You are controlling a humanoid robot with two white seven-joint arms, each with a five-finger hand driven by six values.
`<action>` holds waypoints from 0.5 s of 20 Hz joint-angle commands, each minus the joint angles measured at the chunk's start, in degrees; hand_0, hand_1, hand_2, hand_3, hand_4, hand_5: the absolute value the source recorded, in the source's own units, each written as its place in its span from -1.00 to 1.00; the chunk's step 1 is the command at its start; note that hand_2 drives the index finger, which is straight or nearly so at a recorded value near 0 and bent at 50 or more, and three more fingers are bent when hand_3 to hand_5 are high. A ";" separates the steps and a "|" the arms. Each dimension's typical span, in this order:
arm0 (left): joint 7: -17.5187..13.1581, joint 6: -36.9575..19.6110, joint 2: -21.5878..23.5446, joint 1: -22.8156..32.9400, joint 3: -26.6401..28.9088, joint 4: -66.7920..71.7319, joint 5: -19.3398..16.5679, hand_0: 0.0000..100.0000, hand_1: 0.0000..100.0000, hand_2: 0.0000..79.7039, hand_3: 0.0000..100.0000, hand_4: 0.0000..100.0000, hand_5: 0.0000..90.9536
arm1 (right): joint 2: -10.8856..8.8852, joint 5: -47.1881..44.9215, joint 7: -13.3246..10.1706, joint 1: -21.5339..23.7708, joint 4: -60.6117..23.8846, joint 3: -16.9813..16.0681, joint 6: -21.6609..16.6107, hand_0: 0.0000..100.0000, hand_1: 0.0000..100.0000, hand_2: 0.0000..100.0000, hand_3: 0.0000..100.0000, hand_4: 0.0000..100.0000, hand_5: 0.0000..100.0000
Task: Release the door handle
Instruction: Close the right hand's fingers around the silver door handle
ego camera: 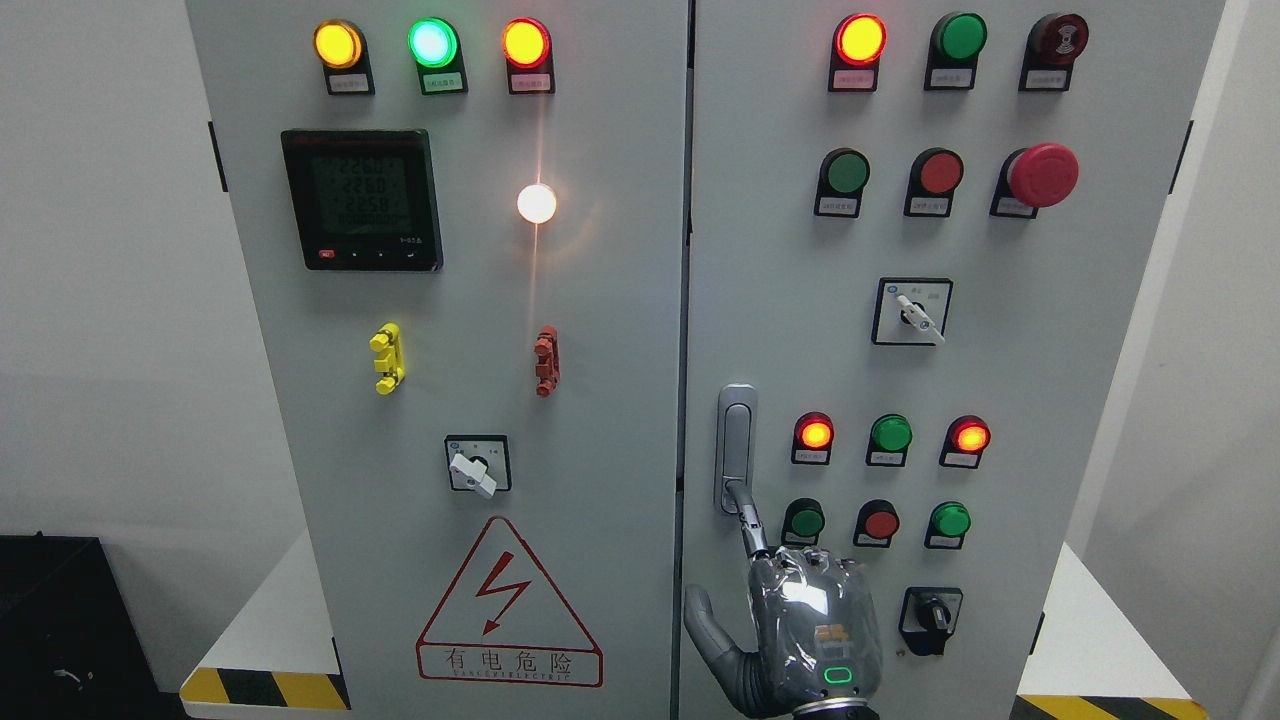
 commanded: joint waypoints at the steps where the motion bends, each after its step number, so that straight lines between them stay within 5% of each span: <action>1: 0.01 -0.05 0.00 0.97 0.00 0.07 0.02 -0.76 0.11 -1.00 -1.00 -1.00 -1.00 | 0.00 0.01 0.06 -0.04 0.55 0.05 -0.05 -0.05 -0.54 -1.00 0.92 0.91 0.93; 10: 0.01 -0.05 0.00 0.97 0.00 -0.01 0.02 -0.76 0.11 -1.00 -1.00 -1.00 -1.00 | 0.00 0.01 0.06 0.13 0.63 0.05 0.04 -0.05 -0.54 -1.00 0.93 0.92 0.93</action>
